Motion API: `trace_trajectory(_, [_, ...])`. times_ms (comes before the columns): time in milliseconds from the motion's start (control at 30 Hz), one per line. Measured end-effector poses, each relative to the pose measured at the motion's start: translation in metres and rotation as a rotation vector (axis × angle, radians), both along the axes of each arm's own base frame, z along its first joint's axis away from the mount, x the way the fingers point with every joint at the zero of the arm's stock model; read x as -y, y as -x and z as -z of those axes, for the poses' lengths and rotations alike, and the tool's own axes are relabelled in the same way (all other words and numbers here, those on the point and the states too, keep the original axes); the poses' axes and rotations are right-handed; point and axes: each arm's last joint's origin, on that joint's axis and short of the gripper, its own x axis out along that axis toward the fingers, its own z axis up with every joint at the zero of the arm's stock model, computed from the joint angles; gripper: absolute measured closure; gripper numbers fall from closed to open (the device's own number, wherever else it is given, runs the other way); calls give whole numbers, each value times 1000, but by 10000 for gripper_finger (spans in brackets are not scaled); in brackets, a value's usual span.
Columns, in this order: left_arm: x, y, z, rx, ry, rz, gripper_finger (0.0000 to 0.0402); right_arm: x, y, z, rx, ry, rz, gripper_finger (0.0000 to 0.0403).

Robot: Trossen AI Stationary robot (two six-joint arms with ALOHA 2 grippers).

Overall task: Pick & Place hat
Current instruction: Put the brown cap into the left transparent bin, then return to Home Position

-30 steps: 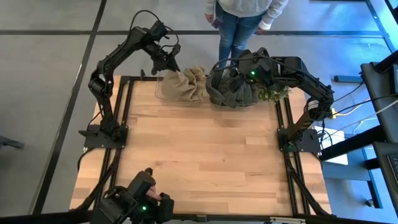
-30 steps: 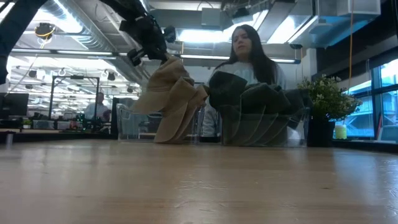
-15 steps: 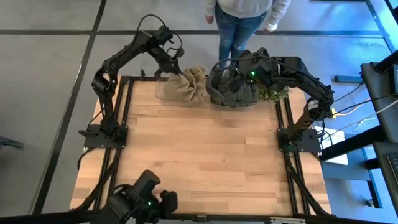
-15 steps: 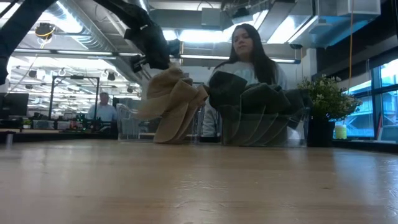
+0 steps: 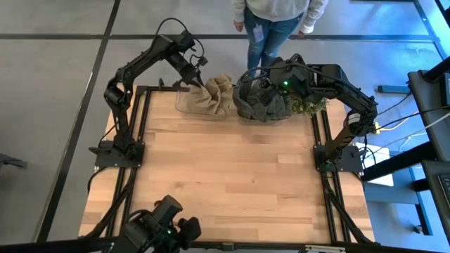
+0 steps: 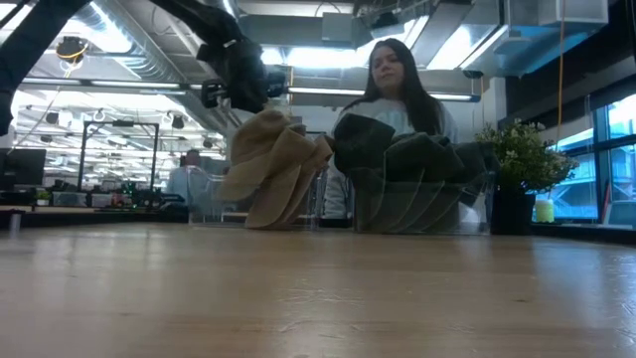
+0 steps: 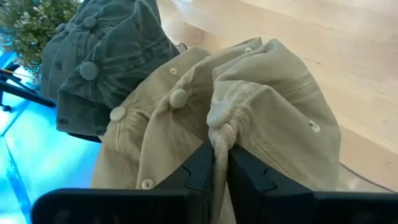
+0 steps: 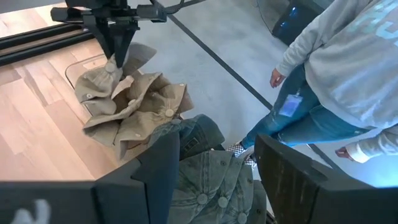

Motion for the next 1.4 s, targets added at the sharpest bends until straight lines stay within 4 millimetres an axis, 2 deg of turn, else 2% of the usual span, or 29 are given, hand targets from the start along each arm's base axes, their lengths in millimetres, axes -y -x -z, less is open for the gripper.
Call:
trace_trajectory(133, [2,-3,0,-8,3,4,342,0,0,0,0,0,0,192])
trace_trajectory(333, [4,-3,0,7,27,6,284,0,0,0,-1,0,-1,192])
trace_trajectory(433, [3,6,-4,25,26,17,262,0,0,0,-1,0,-1,192])
trace_trajectory(500, [5,15,-11,98,51,54,255,0,0,0,-4,1,-3,192])
trace_trajectory(600, [11,27,-23,237,109,94,250,0,0,0,-18,9,-13,192])
trace_trajectory(700, [15,31,-29,268,125,94,249,0,0,0,-26,13,-20,192])
trace_trajectory(800, [23,26,-33,236,194,60,249,0,0,0,-35,20,-26,192])
trace_trajectory(933, [42,4,-34,153,339,29,249,0,0,0,-36,21,-27,192])
trace_trajectory(1100, [67,-13,-39,143,699,16,249,-2,5,3,-28,-55,-22,192])
trace_trajectory(1200, [79,-14,-42,256,870,84,249,-24,18,1,-59,-46,-36,192])
trace_trajectory(1267, [87,-7,-43,265,928,81,249,-45,26,-4,-26,-29,-77,192])
trace_trajectory(1400, [129,5,-50,237,947,153,249,-83,40,8,-16,-50,-206,192])
